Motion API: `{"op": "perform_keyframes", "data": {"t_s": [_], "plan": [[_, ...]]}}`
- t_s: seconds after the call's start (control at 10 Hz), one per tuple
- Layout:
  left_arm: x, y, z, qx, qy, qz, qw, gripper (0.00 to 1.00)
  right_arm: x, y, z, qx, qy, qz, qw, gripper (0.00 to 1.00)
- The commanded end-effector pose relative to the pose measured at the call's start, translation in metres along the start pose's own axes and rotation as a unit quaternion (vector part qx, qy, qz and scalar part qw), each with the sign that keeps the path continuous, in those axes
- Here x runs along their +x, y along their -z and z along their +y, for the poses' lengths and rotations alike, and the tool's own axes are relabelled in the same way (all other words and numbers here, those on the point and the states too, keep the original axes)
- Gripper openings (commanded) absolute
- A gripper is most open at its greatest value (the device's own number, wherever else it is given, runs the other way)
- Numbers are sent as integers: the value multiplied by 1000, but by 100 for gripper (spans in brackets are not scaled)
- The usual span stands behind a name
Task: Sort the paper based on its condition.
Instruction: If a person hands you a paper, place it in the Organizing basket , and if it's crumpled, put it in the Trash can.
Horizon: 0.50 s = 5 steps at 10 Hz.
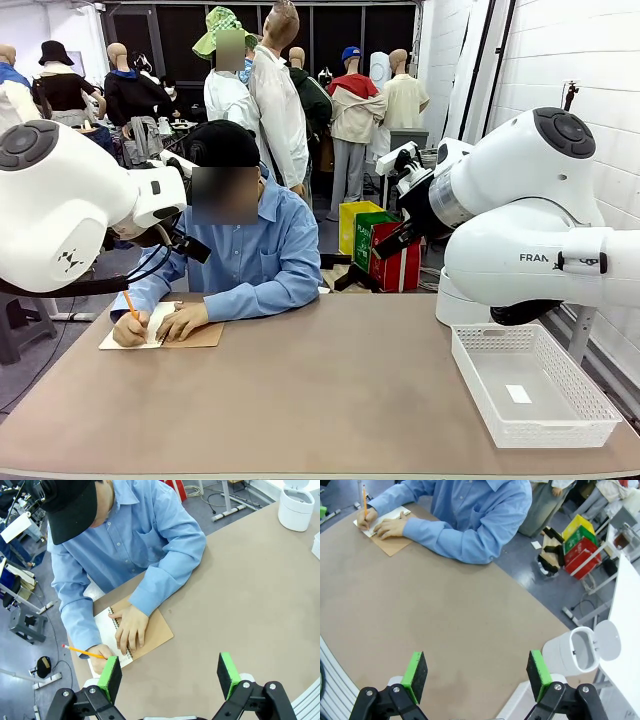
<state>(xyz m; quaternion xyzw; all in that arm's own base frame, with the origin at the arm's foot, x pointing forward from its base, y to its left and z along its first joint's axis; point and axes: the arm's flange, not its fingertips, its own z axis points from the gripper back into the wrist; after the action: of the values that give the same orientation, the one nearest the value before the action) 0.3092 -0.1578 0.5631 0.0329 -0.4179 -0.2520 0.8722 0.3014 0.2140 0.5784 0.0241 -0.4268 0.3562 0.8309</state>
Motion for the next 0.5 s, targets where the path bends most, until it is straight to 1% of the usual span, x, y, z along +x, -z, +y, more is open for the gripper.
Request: {"op": "perform_keyframes", "data": {"t_s": [0.0, 0.4], "plan": [[0, 1, 1, 3, 6, -2, 1000, 100, 0, 0, 1, -2, -1, 1, 1000, 100], [0, 1, 1, 3, 6, -2, 1000, 100, 0, 0, 1, -2, -1, 1, 1000, 100]]}}
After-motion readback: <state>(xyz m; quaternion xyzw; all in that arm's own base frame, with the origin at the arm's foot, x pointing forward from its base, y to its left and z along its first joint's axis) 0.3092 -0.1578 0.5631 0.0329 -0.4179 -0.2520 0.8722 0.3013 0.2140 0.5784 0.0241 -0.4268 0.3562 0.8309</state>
